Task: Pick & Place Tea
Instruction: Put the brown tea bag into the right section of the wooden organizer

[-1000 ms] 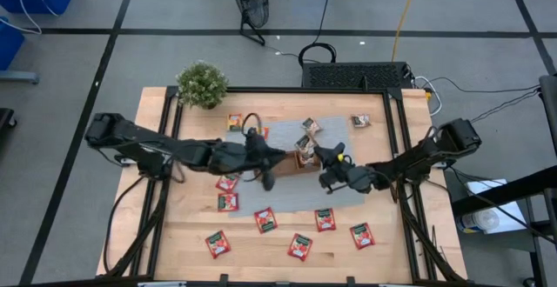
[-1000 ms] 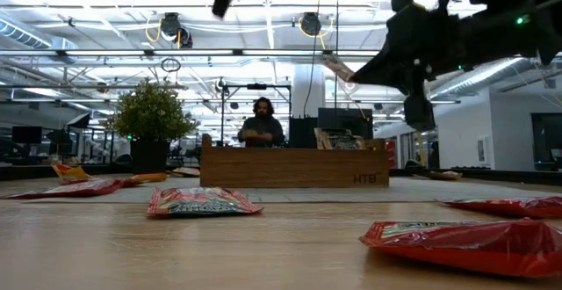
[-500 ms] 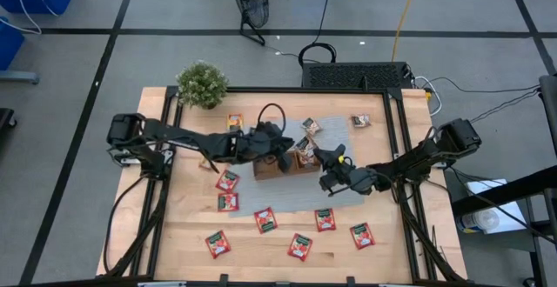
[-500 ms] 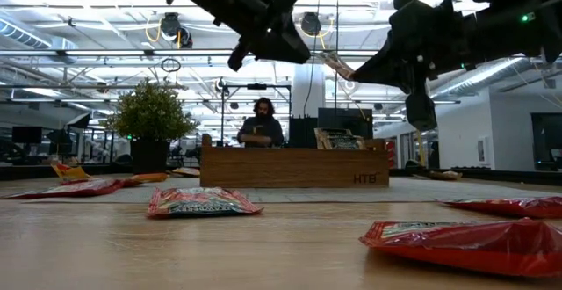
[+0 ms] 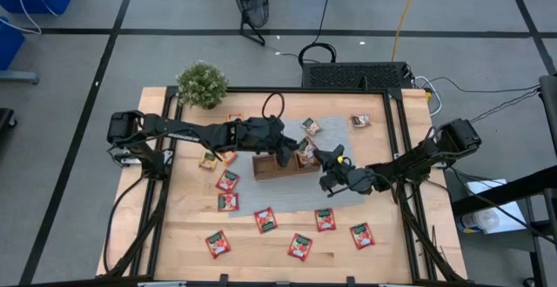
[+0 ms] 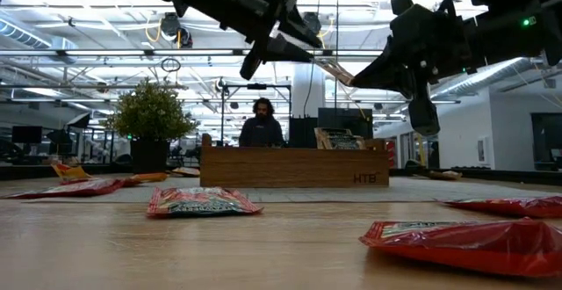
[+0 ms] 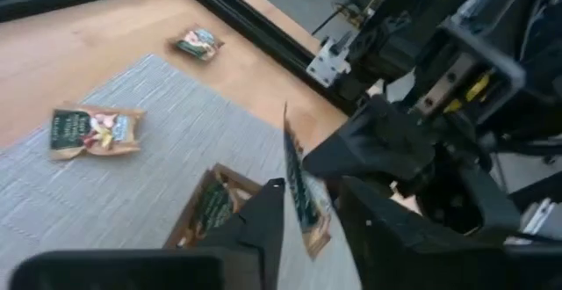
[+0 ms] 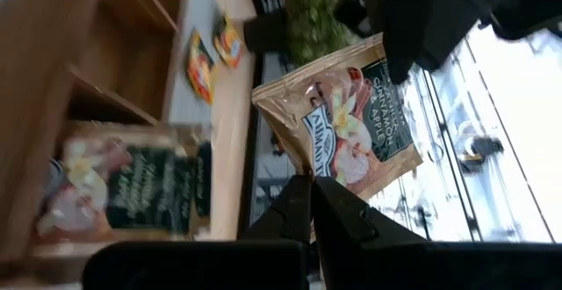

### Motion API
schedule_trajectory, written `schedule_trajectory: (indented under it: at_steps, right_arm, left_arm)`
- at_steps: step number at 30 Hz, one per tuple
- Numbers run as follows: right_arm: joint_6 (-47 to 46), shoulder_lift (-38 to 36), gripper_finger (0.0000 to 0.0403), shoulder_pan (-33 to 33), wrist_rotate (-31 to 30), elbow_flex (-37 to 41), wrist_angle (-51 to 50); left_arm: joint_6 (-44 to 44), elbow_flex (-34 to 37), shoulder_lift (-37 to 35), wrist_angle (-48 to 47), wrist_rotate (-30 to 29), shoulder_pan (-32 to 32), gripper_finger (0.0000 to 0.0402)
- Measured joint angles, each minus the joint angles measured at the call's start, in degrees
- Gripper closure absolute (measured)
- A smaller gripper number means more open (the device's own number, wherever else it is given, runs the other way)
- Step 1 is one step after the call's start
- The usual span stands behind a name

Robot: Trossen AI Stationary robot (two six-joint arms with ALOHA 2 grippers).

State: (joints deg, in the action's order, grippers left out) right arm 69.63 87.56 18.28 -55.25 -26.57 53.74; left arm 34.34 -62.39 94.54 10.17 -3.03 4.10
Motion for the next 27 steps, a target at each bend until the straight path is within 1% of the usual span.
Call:
schedule_trajectory:
  at_steps: [3, 6, 9, 13, 17, 21, 24, 27]
  right_arm:
    - [0.12, 0.01, 0.0403, 0.01, 0.03, 0.00, 0.89]
    - [0.29, 0.01, 0.0403, -0.01, 0.03, 0.00, 1.38]
    - [0.73, 0.01, 0.0403, -0.01, 0.05, 0.00, 1.78]
    - [0.98, 0.01, 0.0403, -0.01, 0.07, 0.00, 1.96]
    - [1.39, 0.01, 0.0403, -0.06, 0.08, 0.00, 3.51]
    - [1.86, 0.01, 0.0403, -0.08, 1.43, 0.00, 4.34]
    - [1.71, 0.01, 0.0403, -0.08, 1.54, 0.00, 4.63]
    - [1.04, 0.01, 0.0403, -0.08, 1.52, 0.00, 4.26]
  left_arm:
    - [-0.16, -0.07, 0.61, 0.69, -0.23, -0.01, 0.0245]
    - [-1.08, -0.07, 0.87, 0.23, -0.31, 0.00, 0.0222]
    - [-0.98, -0.09, 1.26, 1.08, -0.45, 0.00, 0.0212]
    - [-1.02, -0.04, 1.50, 0.79, -0.44, 0.00, 0.0215]
    - [-1.22, -0.07, 1.89, 1.15, 0.26, 0.00, 0.0232]
    - [-1.22, -0.09, 2.44, 2.77, 1.52, 0.00, 0.0261]
    - [-2.30, -0.02, 2.86, 1.88, 1.51, 0.00, 0.0293]
    - [-4.28, -0.03, 2.67, 2.40, 1.49, 0.00, 0.0339]
